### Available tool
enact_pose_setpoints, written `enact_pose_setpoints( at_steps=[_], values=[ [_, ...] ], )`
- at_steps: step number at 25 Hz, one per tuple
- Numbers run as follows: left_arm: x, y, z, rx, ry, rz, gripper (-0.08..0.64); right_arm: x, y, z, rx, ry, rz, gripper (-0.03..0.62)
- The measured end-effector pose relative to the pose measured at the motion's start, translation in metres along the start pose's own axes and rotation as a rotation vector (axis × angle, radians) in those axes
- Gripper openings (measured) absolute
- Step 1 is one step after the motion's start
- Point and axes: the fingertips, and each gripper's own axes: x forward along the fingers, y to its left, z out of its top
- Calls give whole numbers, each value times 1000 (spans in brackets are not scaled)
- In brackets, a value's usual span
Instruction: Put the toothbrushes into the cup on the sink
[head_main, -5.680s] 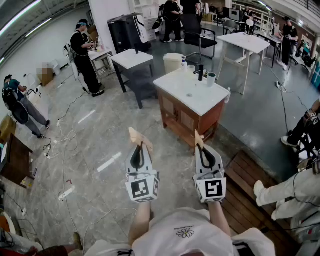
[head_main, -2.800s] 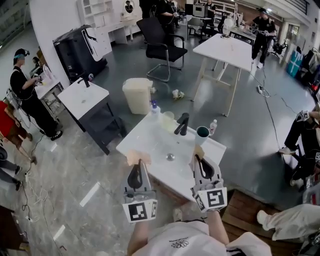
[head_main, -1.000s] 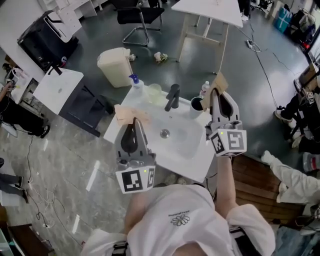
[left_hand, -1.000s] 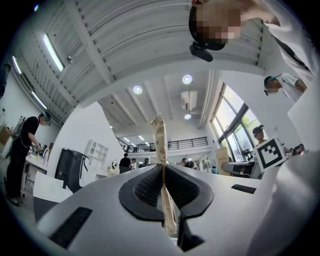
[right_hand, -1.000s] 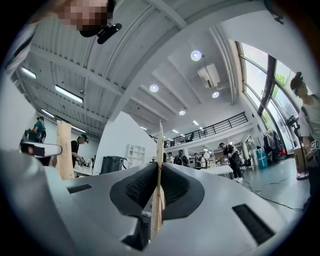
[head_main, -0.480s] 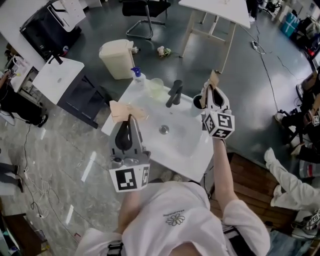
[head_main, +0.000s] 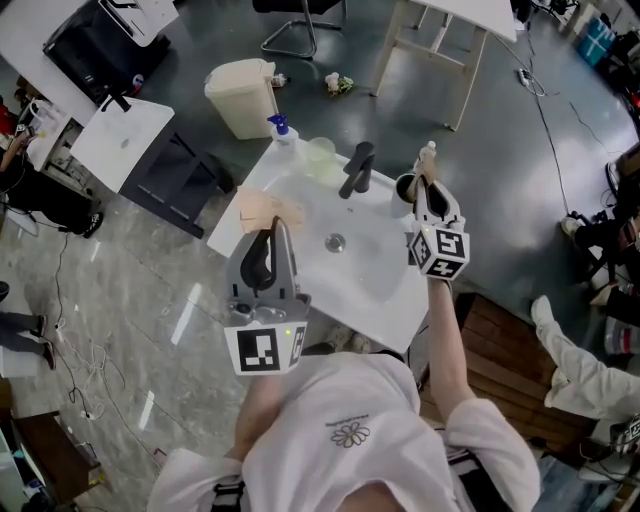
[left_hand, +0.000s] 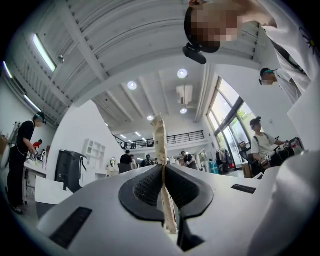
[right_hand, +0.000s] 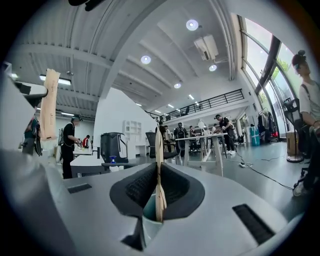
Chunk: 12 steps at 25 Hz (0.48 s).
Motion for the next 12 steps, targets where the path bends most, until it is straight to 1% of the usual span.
enact_pose_setpoints(
  at_steps=[8, 12],
  values=[
    [0, -1, -2, -4, 3, -12, 29, -9, 9, -18, -27, 55, 4, 21],
    [-1, 2, -3, -11, 4, -2, 29, -9, 9, -19, -13, 63, -4, 22]
  ],
)
